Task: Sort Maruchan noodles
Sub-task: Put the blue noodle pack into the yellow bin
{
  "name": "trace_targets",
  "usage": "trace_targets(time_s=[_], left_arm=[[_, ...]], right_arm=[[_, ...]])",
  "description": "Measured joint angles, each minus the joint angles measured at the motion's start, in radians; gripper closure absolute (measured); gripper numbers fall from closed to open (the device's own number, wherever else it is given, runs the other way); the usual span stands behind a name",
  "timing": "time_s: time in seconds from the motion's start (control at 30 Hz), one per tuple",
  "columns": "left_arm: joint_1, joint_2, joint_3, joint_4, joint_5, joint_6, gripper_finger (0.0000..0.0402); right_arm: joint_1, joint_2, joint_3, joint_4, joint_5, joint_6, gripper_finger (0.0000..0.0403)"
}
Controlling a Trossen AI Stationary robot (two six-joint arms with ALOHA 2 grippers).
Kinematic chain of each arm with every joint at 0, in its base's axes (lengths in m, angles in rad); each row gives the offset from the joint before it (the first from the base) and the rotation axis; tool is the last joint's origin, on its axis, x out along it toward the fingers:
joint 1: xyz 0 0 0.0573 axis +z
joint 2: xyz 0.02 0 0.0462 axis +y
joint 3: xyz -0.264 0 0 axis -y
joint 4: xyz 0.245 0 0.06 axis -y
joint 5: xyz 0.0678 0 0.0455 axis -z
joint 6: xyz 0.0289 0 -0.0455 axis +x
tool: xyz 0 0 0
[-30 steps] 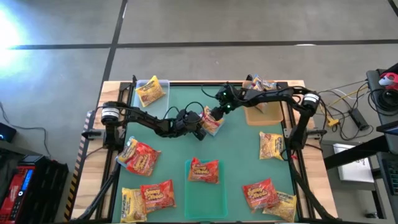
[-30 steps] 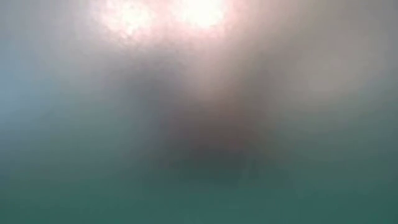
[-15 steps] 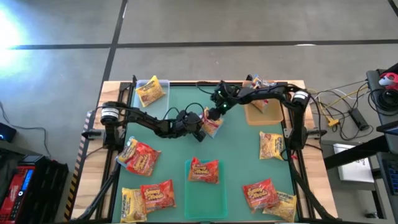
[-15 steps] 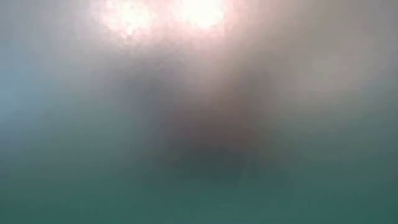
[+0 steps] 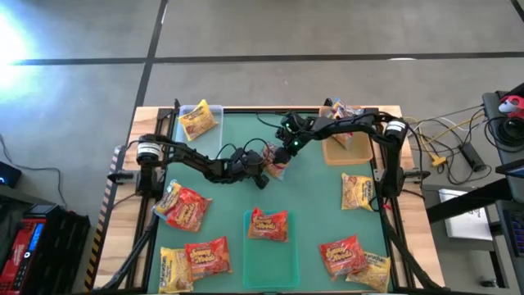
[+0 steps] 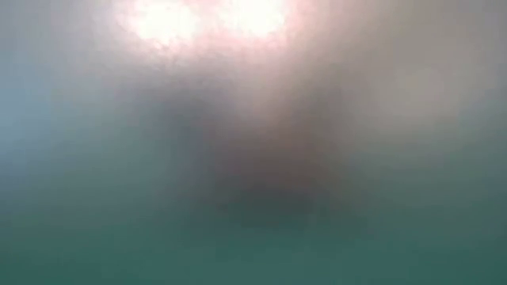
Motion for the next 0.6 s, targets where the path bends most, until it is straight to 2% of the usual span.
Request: trace_targets(time_s=[0.13, 0.43, 0.6], left_arm=[[0.0, -0.008, 0.0, 0.0, 0.001, 0.0, 0.0356], [0.0, -0.062, -0.004, -0.027, 0.026, 0.012, 0.0356], [-0.001, -0.098, -0.003, -0.044, 0.026, 0.036, 0.0356]], right_arm=[[0.001, 0.0, 0.0, 0.001, 0.002, -0.011, 0.02], [0.004, 0.0, -0.001, -0.033, 0.002, -0.054, 0.0283], [0.004, -0.006, 0.0, -0.071, -0.001, -0.07, 0.0297]])
